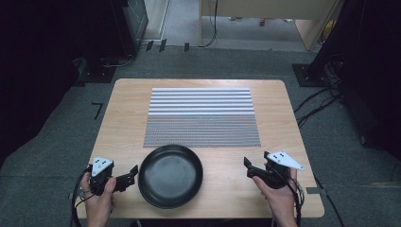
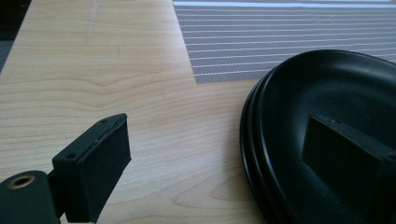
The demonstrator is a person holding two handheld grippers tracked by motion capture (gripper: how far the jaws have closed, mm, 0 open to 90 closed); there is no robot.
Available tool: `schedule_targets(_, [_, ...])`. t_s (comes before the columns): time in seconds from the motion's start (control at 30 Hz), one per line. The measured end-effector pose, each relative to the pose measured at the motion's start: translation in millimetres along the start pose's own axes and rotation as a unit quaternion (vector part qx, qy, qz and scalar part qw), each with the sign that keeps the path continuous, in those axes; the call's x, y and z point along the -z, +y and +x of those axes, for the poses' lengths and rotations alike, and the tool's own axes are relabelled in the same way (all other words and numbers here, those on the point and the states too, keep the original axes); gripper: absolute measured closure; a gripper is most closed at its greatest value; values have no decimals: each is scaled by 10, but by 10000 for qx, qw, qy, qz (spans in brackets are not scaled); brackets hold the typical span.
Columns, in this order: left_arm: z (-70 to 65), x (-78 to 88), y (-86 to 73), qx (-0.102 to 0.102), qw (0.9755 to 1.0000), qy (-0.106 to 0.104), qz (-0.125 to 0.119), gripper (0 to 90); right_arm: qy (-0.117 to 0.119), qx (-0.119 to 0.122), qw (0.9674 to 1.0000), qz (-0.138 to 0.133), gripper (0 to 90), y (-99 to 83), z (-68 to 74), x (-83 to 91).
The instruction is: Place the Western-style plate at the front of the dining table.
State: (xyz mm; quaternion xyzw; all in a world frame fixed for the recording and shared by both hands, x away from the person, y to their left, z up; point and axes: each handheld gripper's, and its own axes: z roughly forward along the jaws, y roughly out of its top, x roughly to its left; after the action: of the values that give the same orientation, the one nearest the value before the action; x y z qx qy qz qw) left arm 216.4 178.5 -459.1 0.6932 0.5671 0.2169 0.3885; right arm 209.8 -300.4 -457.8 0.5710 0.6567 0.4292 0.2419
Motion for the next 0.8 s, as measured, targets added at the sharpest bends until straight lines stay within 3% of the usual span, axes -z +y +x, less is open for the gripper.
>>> schedule_targets(0.23, [-93,44,15,-79,9999,-86,-23,77,-10,54,10000,-20,242,22,199,-39])
schedule_targets(0.4, [-172,37,20,-170,9997,-178,39,81,88,391,9991,-158,302,-4,404,-108])
schedule_targets(0.5, [-198,25,19,-218,9994,-238,106,82,119,459,9987,-195,332,-11,454,-130])
schedule_targets(0.6, [-214,29,18,-231,9993,-274,113,134,221,402,9987,-200,376,-16,545,-165])
schedule_targets(0.7, [-224,26,17,-241,9990,-337,151,137,347,312,9987,-206,480,-19,626,-192])
schedule_targets(0.8, [-248,12,13,-301,9987,-342,213,162,677,173,9975,-47,532,-10,755,-220])
